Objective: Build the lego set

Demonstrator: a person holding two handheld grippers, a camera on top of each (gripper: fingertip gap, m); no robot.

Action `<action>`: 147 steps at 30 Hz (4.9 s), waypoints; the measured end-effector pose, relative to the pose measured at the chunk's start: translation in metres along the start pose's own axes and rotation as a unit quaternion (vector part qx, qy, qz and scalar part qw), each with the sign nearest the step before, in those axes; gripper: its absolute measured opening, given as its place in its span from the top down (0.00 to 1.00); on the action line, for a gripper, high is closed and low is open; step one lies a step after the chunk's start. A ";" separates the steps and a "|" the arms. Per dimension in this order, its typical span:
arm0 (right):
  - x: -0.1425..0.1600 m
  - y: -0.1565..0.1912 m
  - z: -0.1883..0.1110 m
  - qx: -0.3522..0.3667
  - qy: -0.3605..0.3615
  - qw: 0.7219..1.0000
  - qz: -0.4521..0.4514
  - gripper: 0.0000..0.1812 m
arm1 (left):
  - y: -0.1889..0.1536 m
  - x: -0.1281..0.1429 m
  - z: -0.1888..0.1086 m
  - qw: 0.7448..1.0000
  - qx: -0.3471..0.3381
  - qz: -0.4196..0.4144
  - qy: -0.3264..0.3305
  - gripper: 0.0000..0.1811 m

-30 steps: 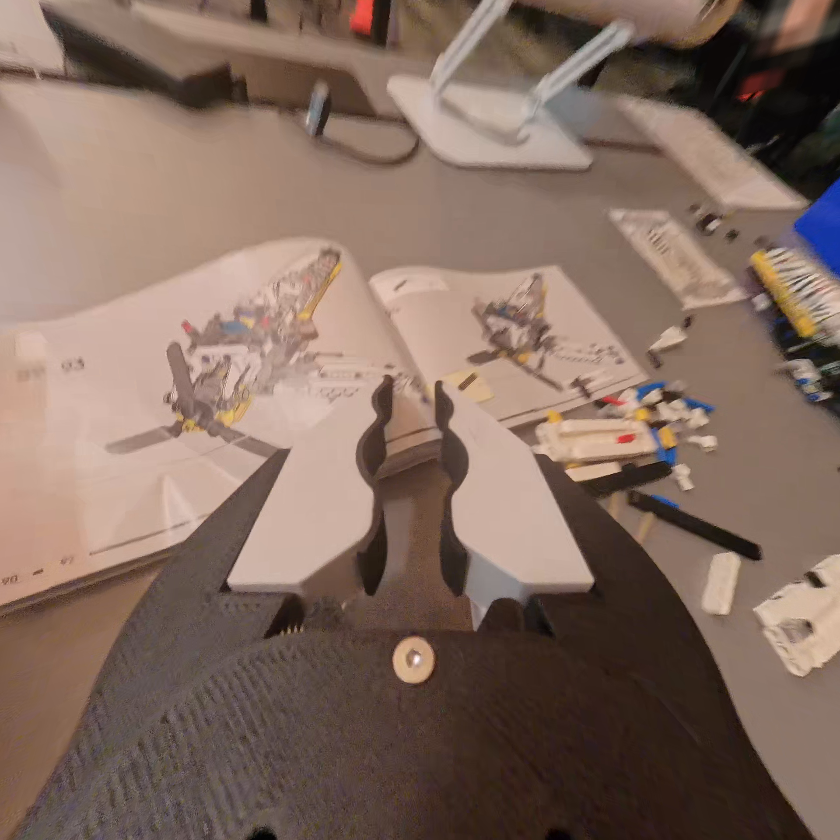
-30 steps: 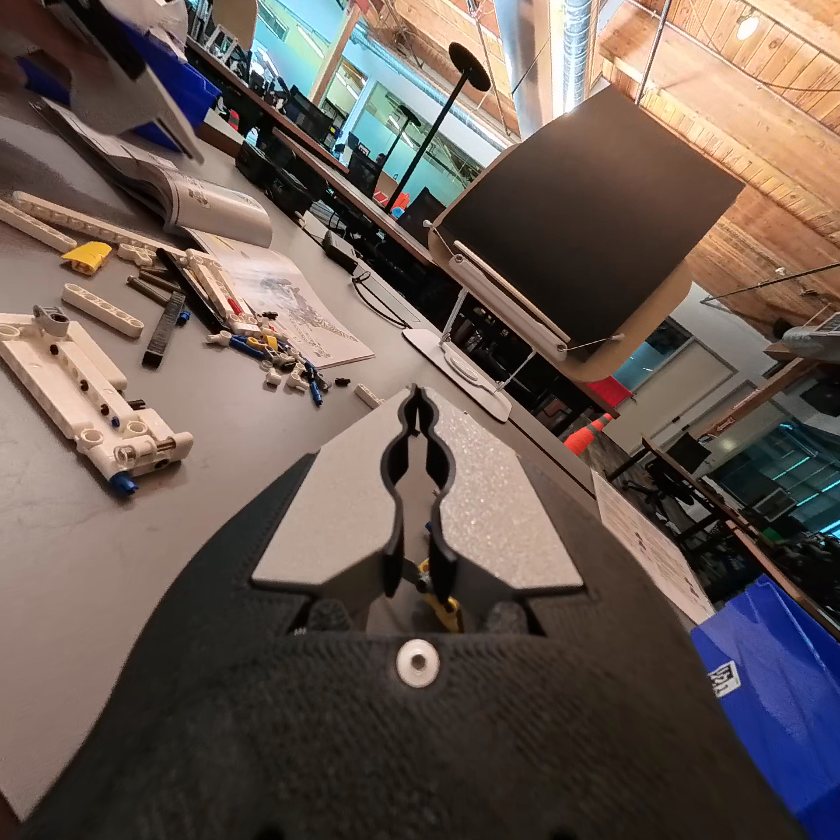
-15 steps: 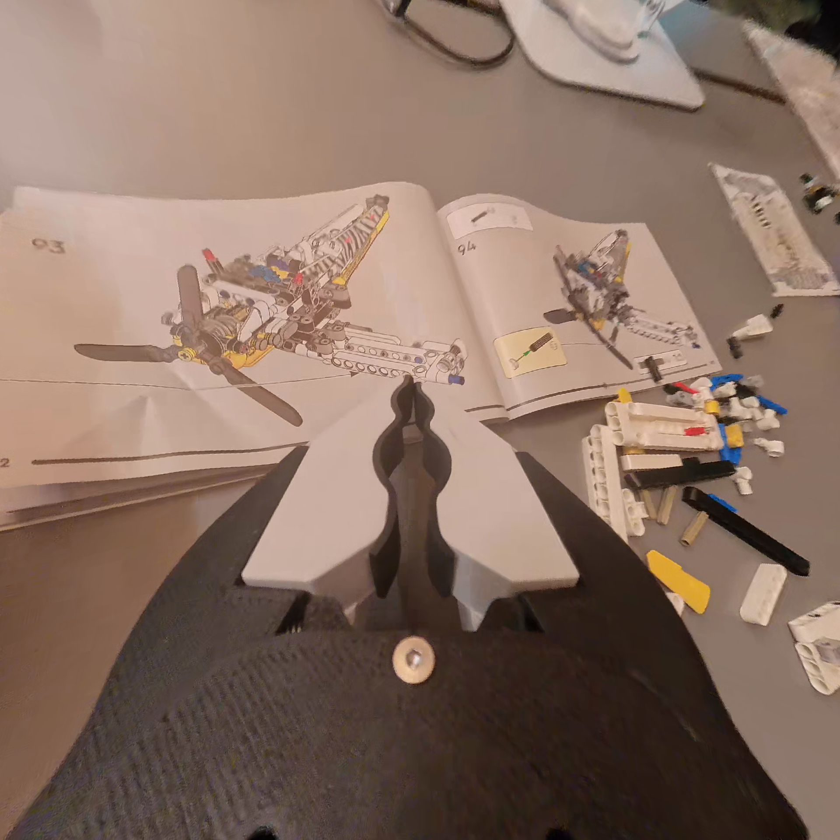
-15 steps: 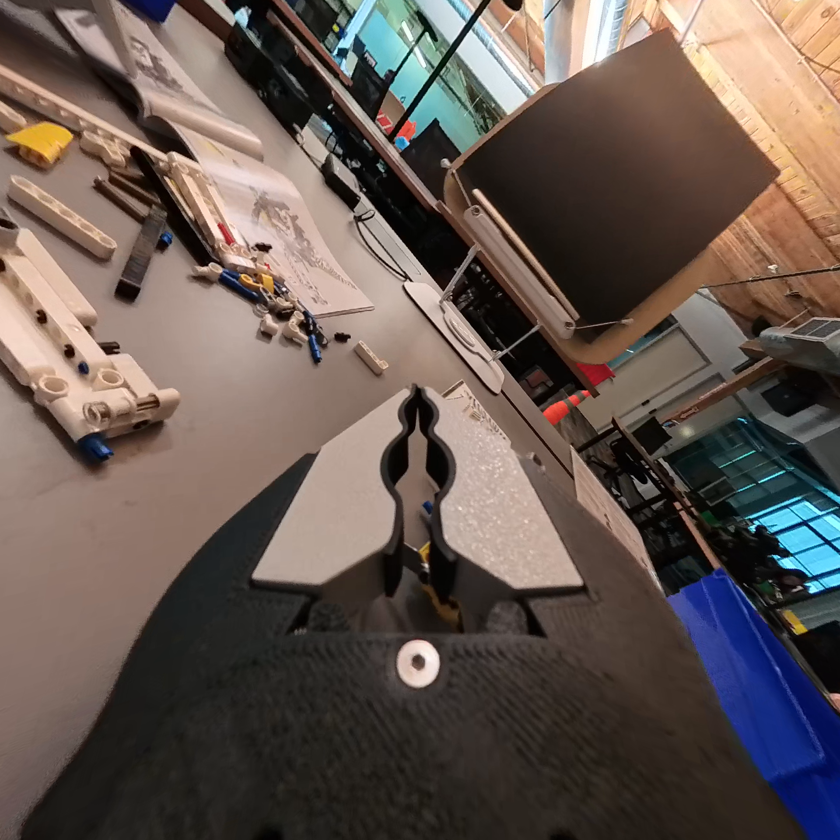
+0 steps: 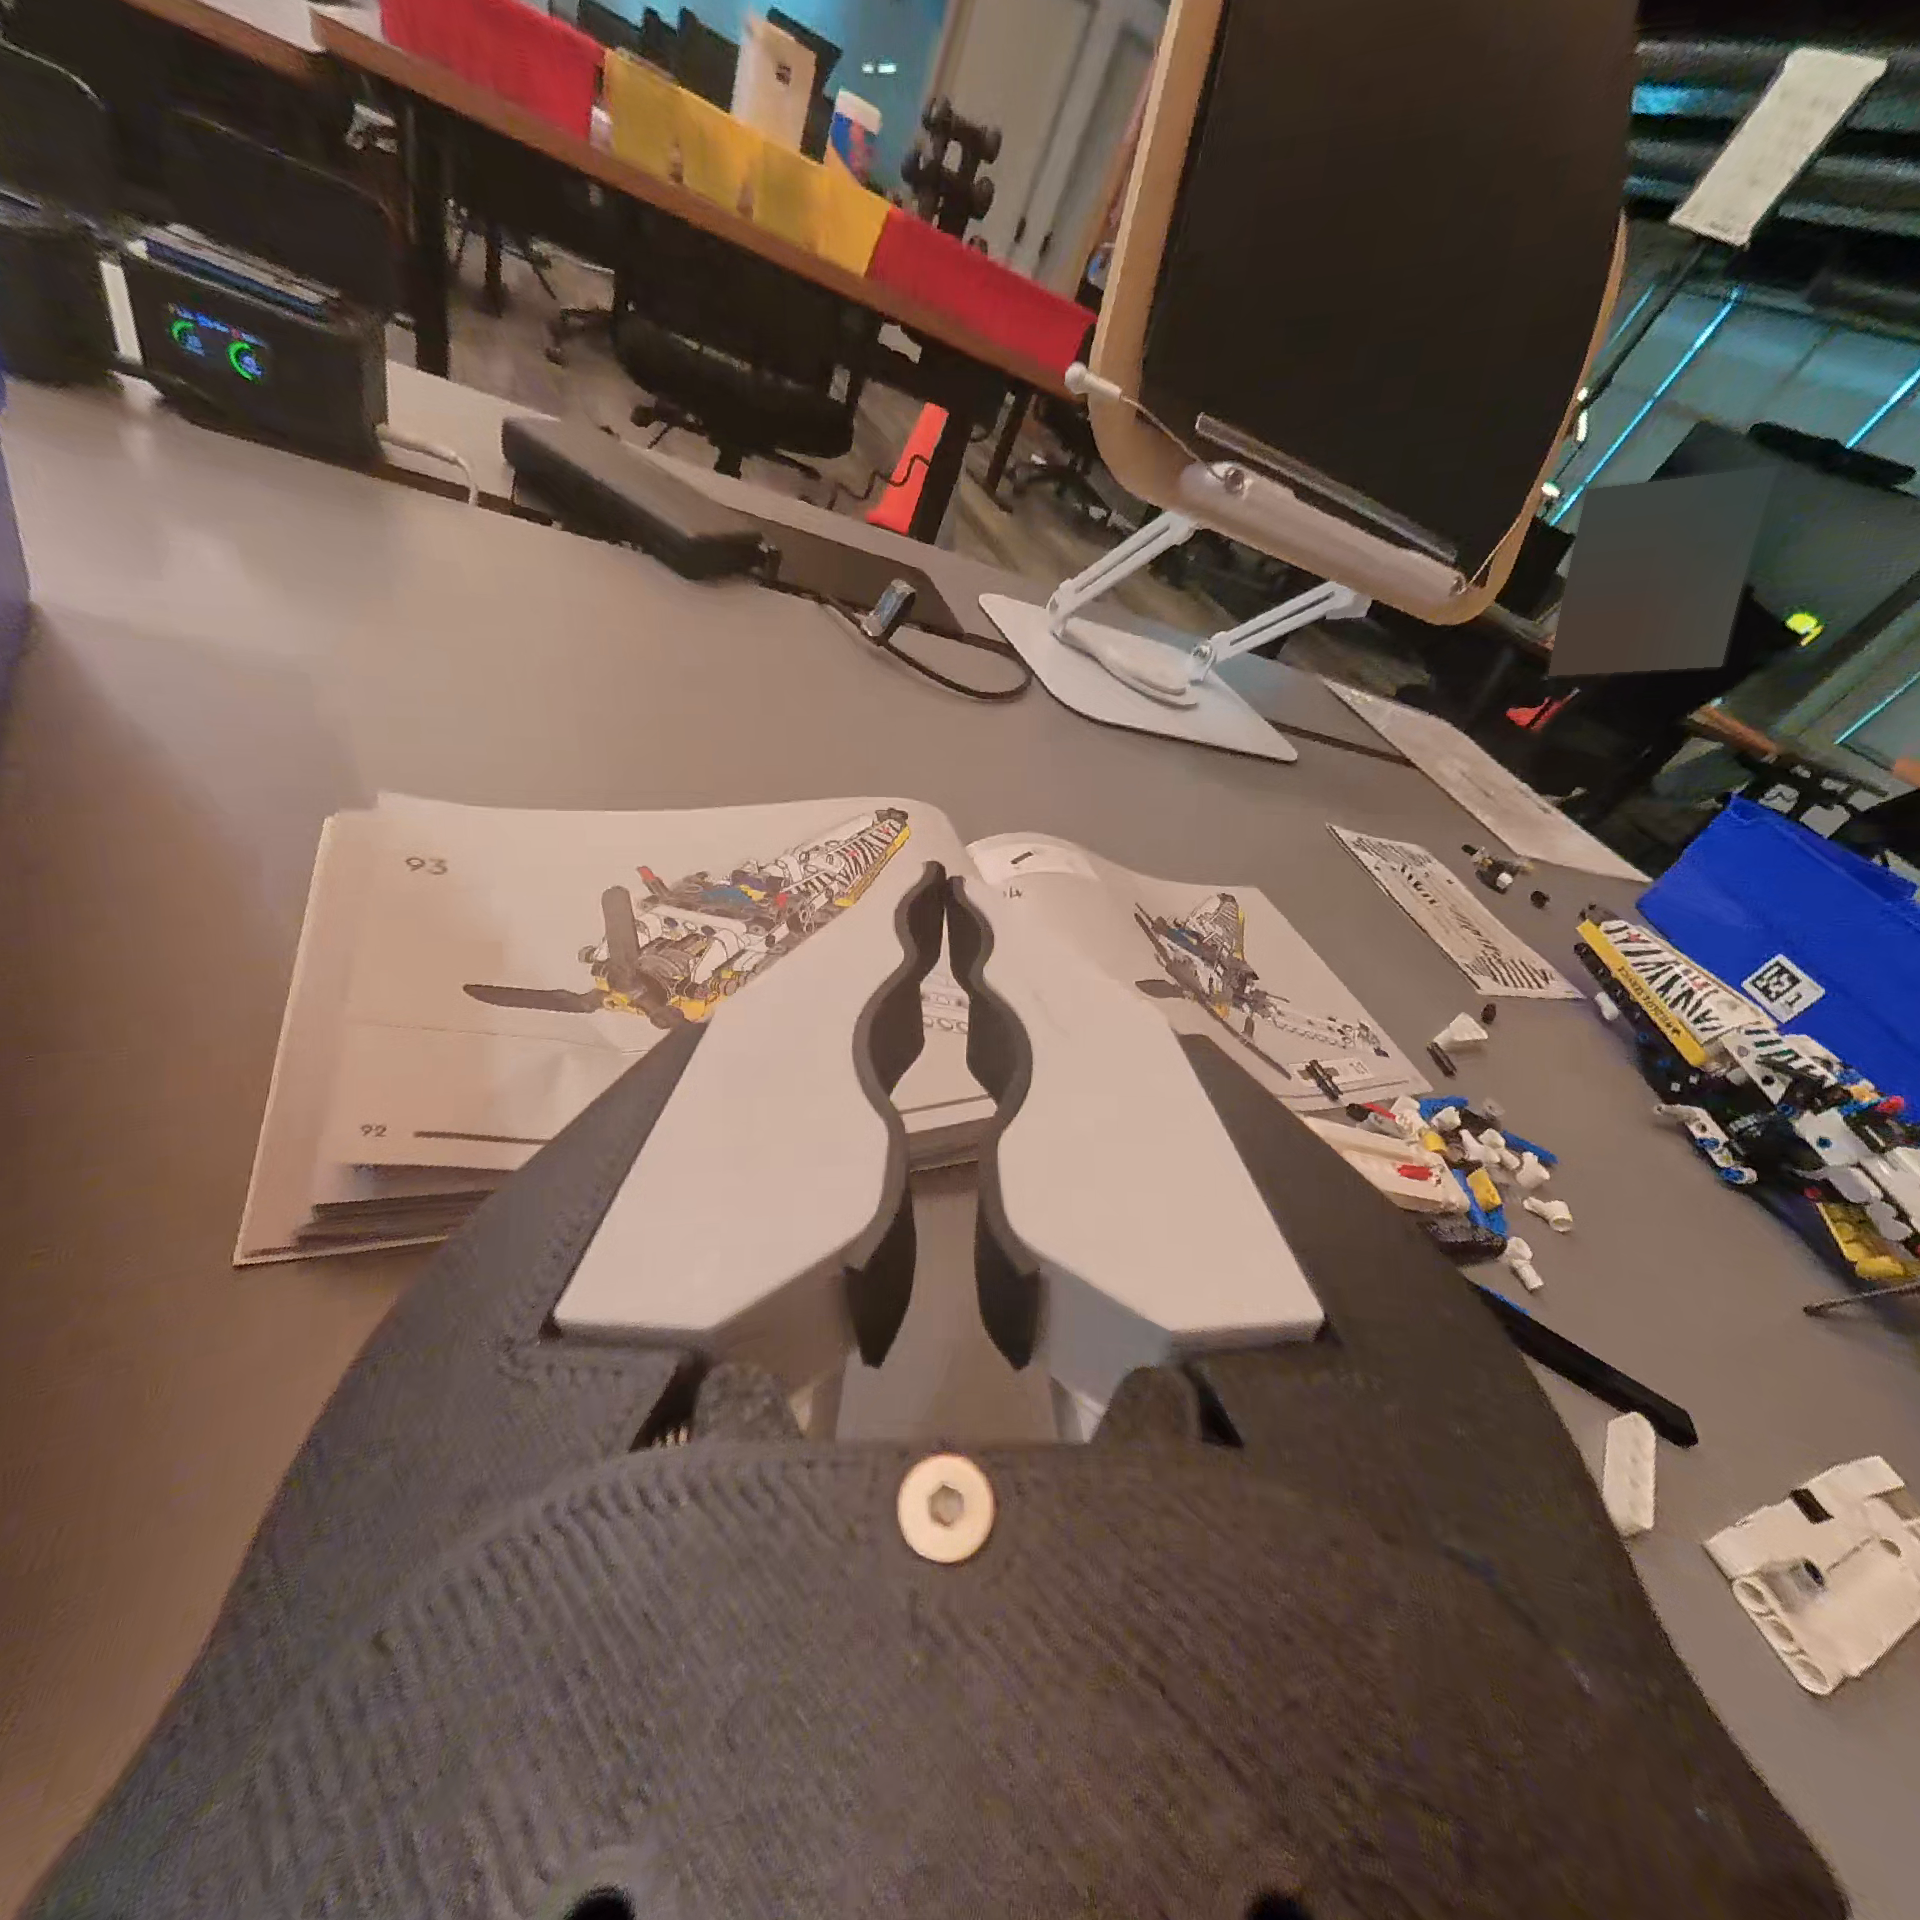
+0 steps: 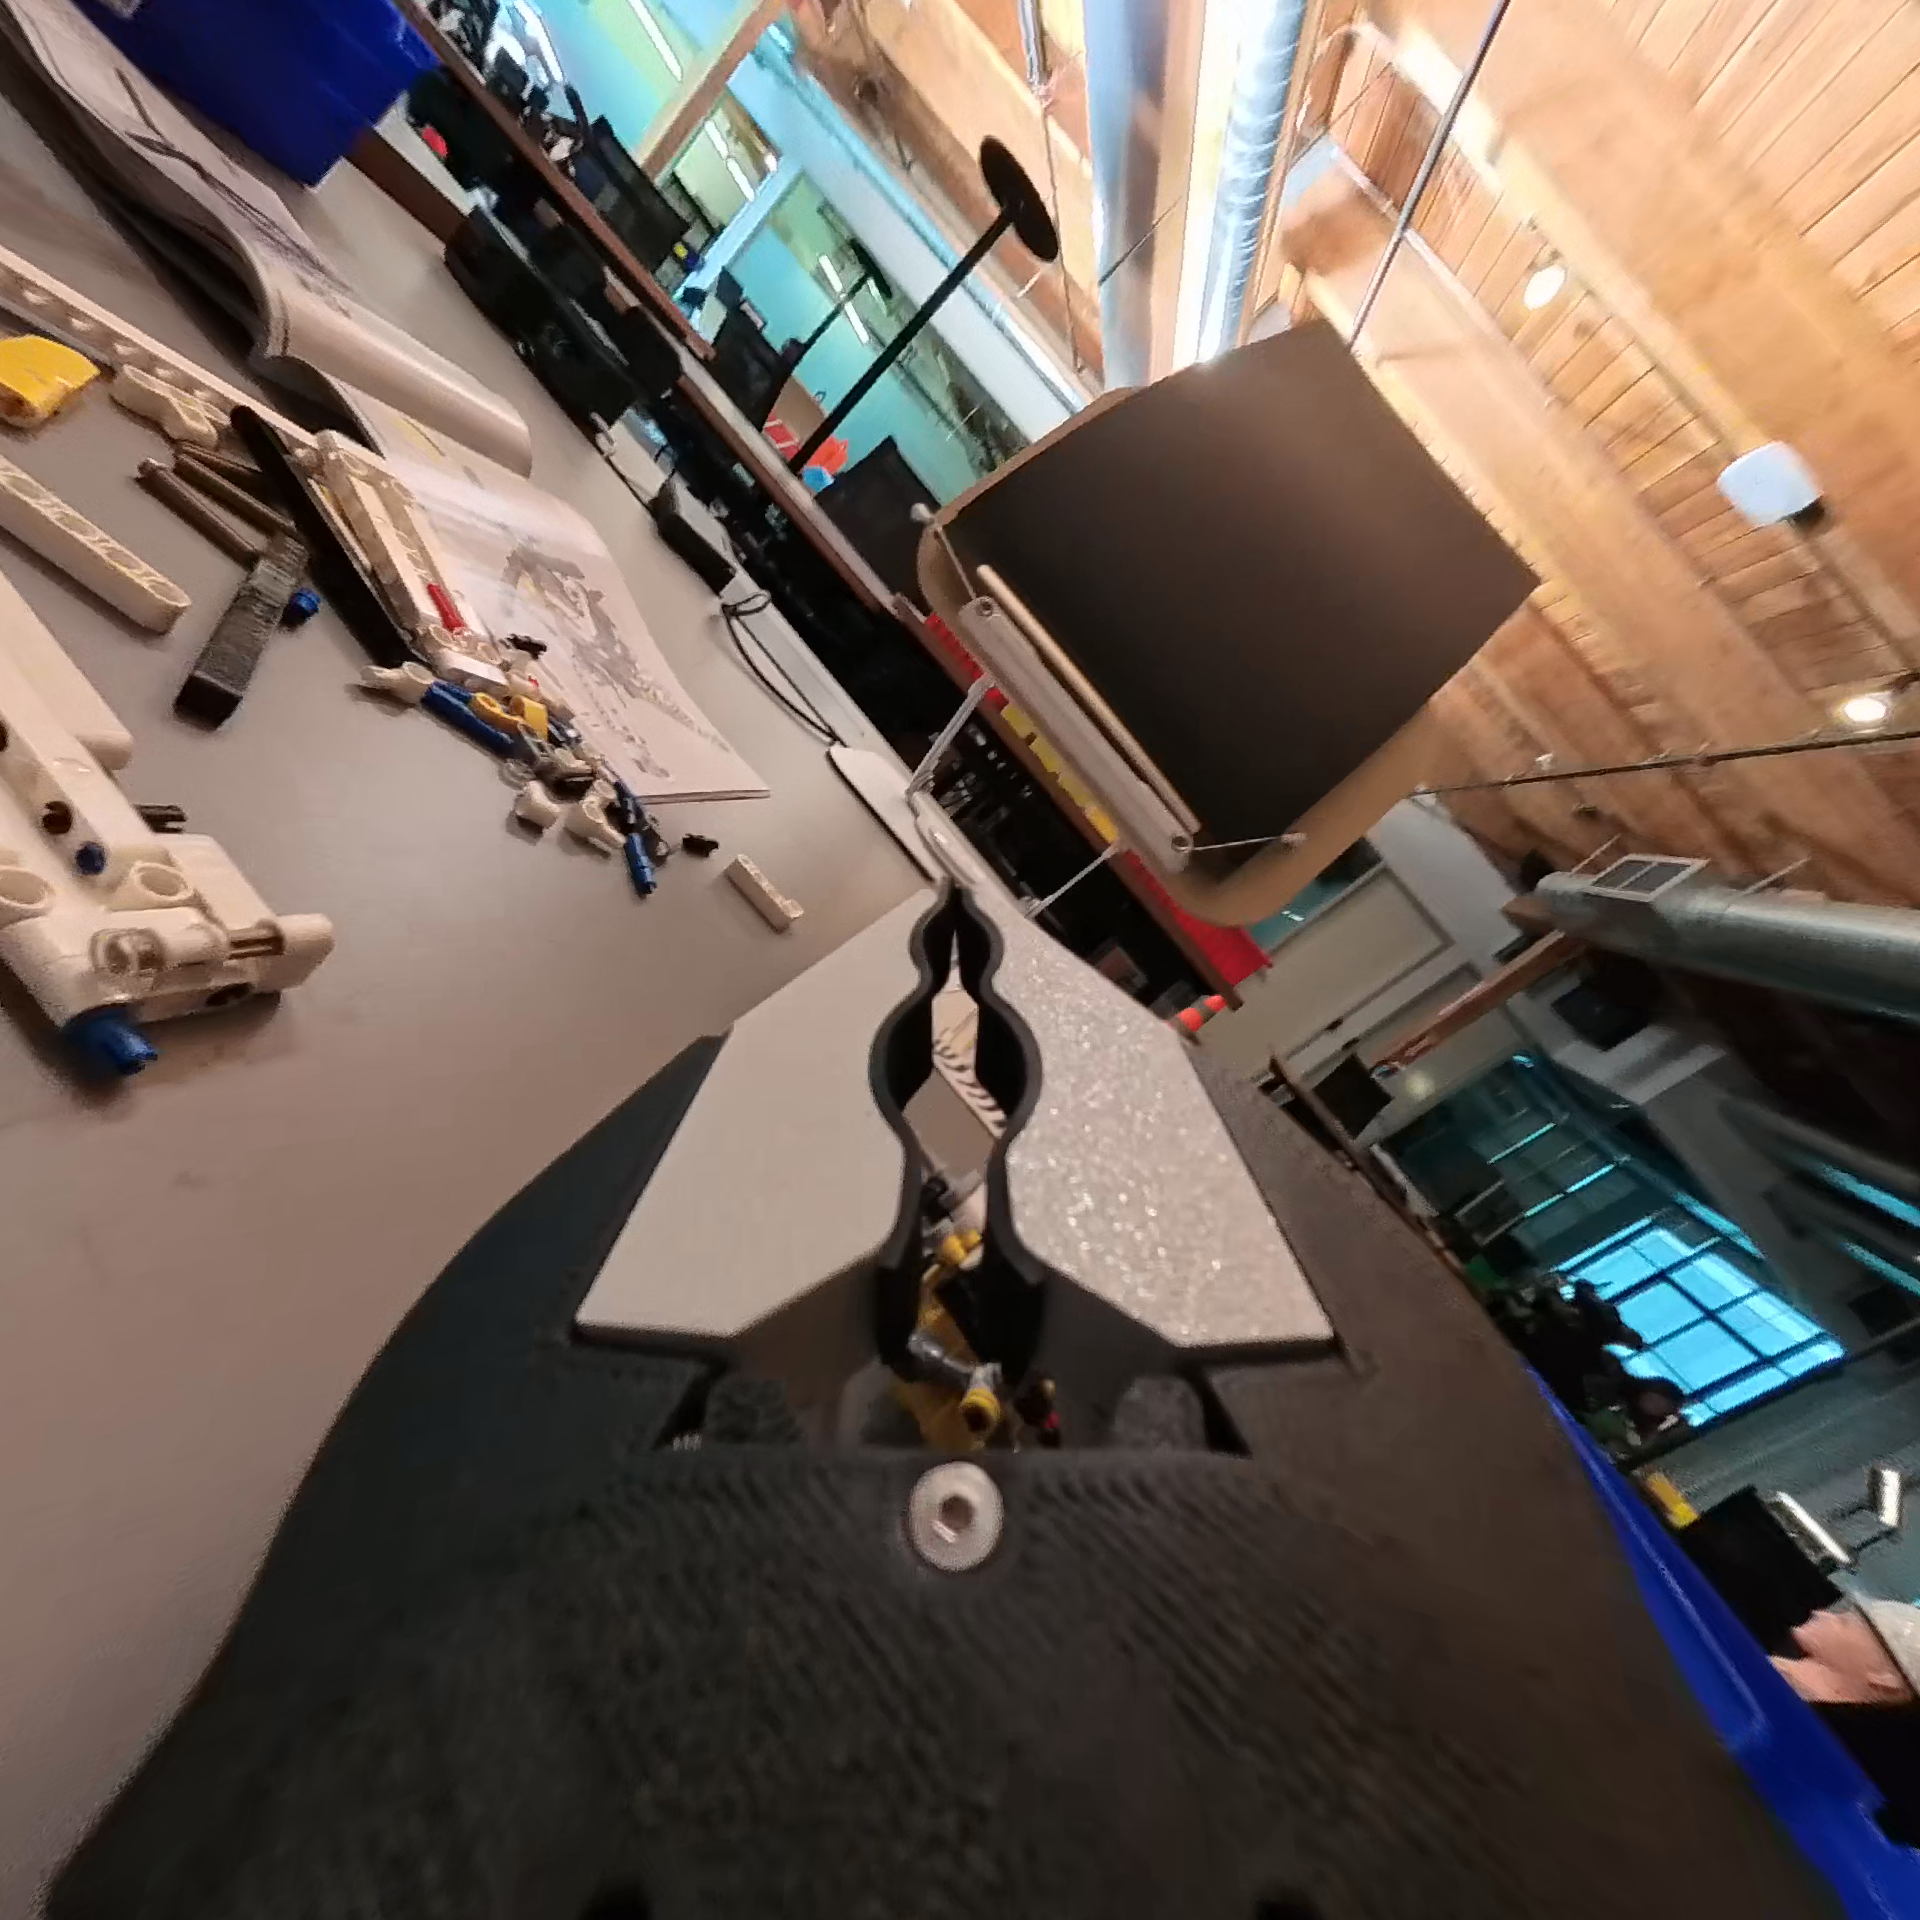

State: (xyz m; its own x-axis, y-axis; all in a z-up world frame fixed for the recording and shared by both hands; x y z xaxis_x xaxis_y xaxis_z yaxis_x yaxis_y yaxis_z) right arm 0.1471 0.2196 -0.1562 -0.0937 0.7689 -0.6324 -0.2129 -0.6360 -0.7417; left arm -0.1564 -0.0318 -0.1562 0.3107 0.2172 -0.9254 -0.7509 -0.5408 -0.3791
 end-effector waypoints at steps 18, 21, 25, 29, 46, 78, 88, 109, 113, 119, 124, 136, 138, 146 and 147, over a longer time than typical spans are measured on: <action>-0.005 -0.008 -0.006 0.017 -0.025 0.999 0.022 1.00 | -0.014 0.011 0.009 0.998 0.051 -0.015 0.031 1.00; -0.005 -0.010 -0.007 0.019 -0.028 0.999 0.032 1.00 | -0.016 0.011 0.010 0.998 0.056 -0.016 0.034 1.00; -0.006 -0.012 -0.007 0.024 -0.031 0.999 0.035 1.00 | -0.018 0.012 0.010 0.997 0.064 -0.018 0.034 1.00; -0.005 -0.014 -0.008 0.029 -0.030 0.998 0.039 1.00 | -0.020 0.012 0.010 0.997 0.067 -0.018 0.035 1.00; 0.000 -0.006 -0.003 0.009 -0.007 1.000 0.015 1.00 | 0.000 0.006 0.009 0.999 0.006 -0.042 0.010 0.86; 0.027 0.042 0.009 -0.100 0.098 0.977 -0.162 1.00 | 0.028 0.007 0.005 0.992 -0.126 -0.001 0.032 1.00; 0.025 0.042 0.008 -0.097 0.094 0.977 -0.168 1.00 | 0.024 0.011 0.008 0.994 -0.104 -0.014 0.043 1.00; -0.011 0.064 0.000 -0.160 0.003 0.982 -0.098 1.00 | 0.018 0.012 0.009 0.995 -0.087 -0.008 0.045 1.00; -0.015 0.055 0.000 -0.134 -0.015 0.987 -0.087 1.00 | 0.016 0.013 0.010 0.996 -0.077 -0.014 0.046 1.00; -0.020 0.043 -0.001 -0.126 -0.039 0.991 -0.025 1.00 | 0.016 0.013 0.010 0.996 -0.072 -0.025 0.045 1.00; -0.022 0.031 -0.002 -0.099 -0.051 0.994 0.009 1.00 | 0.016 0.013 0.010 0.996 -0.069 -0.031 0.046 1.00; -0.006 0.043 0.004 -0.108 -0.001 0.992 -0.067 1.00 | 0.018 0.014 0.010 0.995 -0.075 -0.036 0.047 1.00; -0.001 0.045 0.006 -0.109 0.017 0.990 -0.084 1.00 | 0.019 0.014 0.010 0.995 -0.077 -0.038 0.046 1.00; 0.012 0.057 0.009 -0.132 0.059 0.980 -0.138 1.00 | 0.022 0.014 0.010 0.995 -0.076 -0.057 0.044 1.00; 0.013 0.057 0.009 -0.134 0.062 0.979 -0.140 1.00 | 0.023 0.013 0.009 0.995 -0.077 -0.058 0.039 1.00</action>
State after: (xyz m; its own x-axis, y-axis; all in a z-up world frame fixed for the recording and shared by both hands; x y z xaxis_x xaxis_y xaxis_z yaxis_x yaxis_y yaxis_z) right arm 0.1249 0.1936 -0.2048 0.0542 0.9125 -0.4054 0.0502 -0.4080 -0.9116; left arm -0.1750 -0.0338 -0.1766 0.4378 0.2255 -0.8703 -0.6111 -0.6354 -0.4720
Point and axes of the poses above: each gripper's, where its closed fingertips meet, z out along the fingers, x out of its underside, y = z × x across the jaws, the point moved 3 cm from there along -z, back along the fingers, and after that the axes turned 8 degrees about -y, right-handed, at the moved point
